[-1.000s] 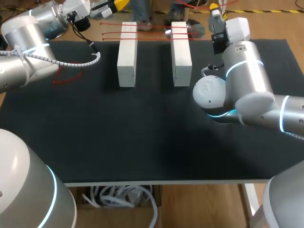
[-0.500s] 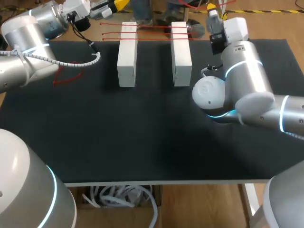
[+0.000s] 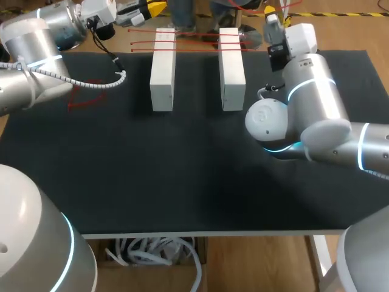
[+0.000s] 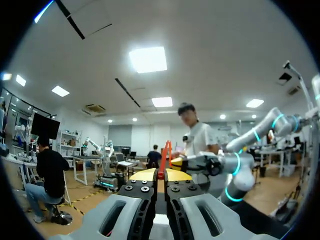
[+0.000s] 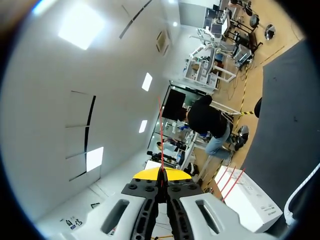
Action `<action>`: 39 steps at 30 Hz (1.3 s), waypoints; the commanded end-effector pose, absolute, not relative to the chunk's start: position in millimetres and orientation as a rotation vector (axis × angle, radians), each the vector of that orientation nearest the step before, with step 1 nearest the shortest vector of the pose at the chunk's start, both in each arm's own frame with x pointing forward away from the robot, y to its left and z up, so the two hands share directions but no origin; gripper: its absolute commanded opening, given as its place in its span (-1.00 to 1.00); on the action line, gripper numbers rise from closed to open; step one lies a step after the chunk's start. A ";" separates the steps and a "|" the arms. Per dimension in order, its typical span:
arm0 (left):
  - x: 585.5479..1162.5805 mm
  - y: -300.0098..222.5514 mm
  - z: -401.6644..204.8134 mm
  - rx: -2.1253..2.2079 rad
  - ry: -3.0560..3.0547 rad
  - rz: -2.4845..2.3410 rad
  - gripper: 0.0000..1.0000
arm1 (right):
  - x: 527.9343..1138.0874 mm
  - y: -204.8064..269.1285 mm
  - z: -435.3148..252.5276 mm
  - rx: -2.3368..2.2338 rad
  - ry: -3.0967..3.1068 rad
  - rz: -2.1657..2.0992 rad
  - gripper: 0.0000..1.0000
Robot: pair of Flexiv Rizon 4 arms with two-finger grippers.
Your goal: Grab the tape and strap the tape.
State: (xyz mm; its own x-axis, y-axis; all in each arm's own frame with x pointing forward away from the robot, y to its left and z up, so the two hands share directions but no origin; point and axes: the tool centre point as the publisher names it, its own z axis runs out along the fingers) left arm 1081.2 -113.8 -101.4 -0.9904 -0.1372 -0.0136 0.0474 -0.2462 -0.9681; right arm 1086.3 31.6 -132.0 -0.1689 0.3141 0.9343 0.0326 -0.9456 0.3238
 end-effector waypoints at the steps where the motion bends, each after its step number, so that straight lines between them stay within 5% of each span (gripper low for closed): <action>1: 1083.3 -110.4 -87.1 0.091 2.110 -2.017 -1.00 | 1082.9 31.0 -129.5 1.899 0.414 2.216 -1.00; 39: 1078.1 -105.8 -75.5 0.417 2.767 -0.944 -1.00 | 1068.7 29.0 -133.8 1.870 0.519 2.162 -1.00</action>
State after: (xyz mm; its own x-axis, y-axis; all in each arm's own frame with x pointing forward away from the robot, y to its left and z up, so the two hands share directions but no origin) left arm 1072.0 -104.3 -82.3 -0.9324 0.1430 -0.3318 0.3401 0.6575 -0.6723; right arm 1071.0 30.0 -137.1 -0.1647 0.3979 0.9025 0.0483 -0.9107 0.4103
